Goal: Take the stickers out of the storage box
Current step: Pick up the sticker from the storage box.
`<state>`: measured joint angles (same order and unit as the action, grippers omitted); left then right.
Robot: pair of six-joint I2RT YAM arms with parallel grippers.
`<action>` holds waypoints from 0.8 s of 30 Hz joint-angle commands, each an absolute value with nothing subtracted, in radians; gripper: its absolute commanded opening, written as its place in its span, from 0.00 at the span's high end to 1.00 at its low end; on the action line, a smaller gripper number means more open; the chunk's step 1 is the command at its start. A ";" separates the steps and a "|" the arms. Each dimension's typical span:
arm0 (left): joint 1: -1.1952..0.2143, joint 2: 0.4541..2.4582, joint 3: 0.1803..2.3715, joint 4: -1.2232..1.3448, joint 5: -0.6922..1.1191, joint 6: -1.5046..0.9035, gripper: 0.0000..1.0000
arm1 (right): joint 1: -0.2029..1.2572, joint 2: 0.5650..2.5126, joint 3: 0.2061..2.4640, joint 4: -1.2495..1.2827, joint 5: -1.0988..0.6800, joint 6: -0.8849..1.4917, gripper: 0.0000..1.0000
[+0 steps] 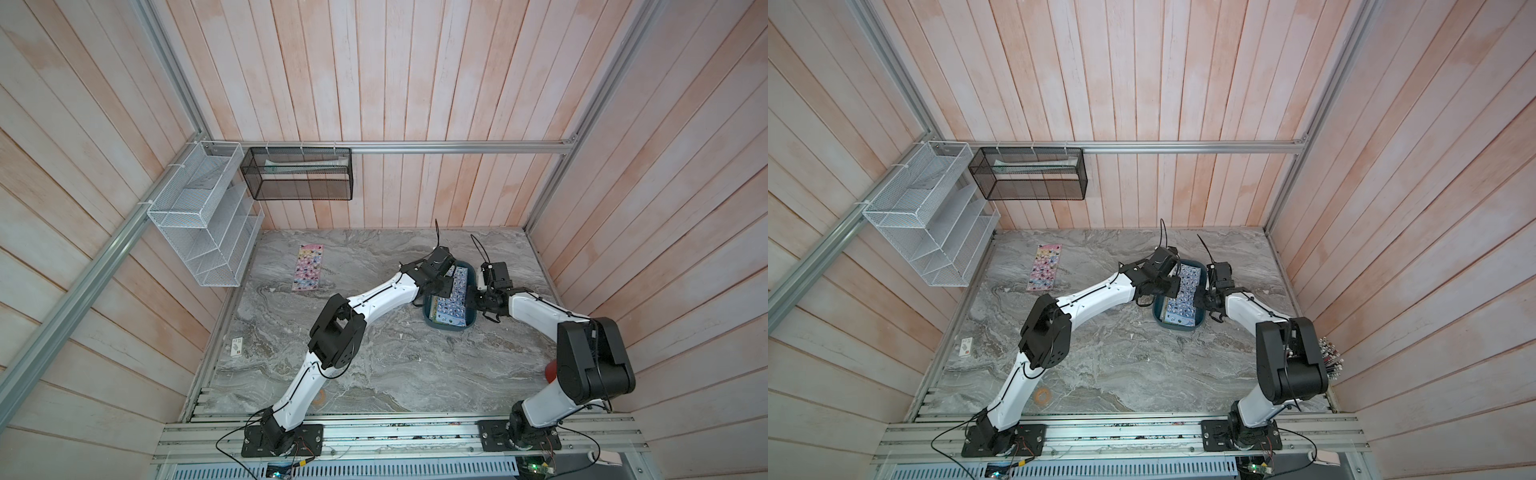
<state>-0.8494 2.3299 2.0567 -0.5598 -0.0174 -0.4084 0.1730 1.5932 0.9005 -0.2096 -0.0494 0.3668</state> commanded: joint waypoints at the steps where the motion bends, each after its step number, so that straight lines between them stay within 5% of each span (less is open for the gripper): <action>1: -0.850 2.283 2.039 -0.529 0.015 -0.421 0.74 | 0.172 1.593 0.927 -0.175 -0.070 0.372 1.00; 12: -0.857 2.266 2.031 -0.519 0.035 -0.432 0.87 | 0.172 1.597 0.930 -0.177 -0.071 0.373 1.00; 20: -0.857 2.304 2.044 -0.520 0.057 -0.439 0.77 | 0.172 1.599 0.928 -0.175 -0.075 0.371 1.00; 24: -0.857 2.314 2.051 -0.521 0.059 -0.442 0.82 | 0.173 1.597 0.930 -0.175 -0.075 0.371 1.00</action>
<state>-0.8513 2.3032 2.0472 -0.5343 0.0399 -0.4385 0.1730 1.5955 0.9005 -0.2100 -0.0498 0.3668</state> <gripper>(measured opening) 0.192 0.068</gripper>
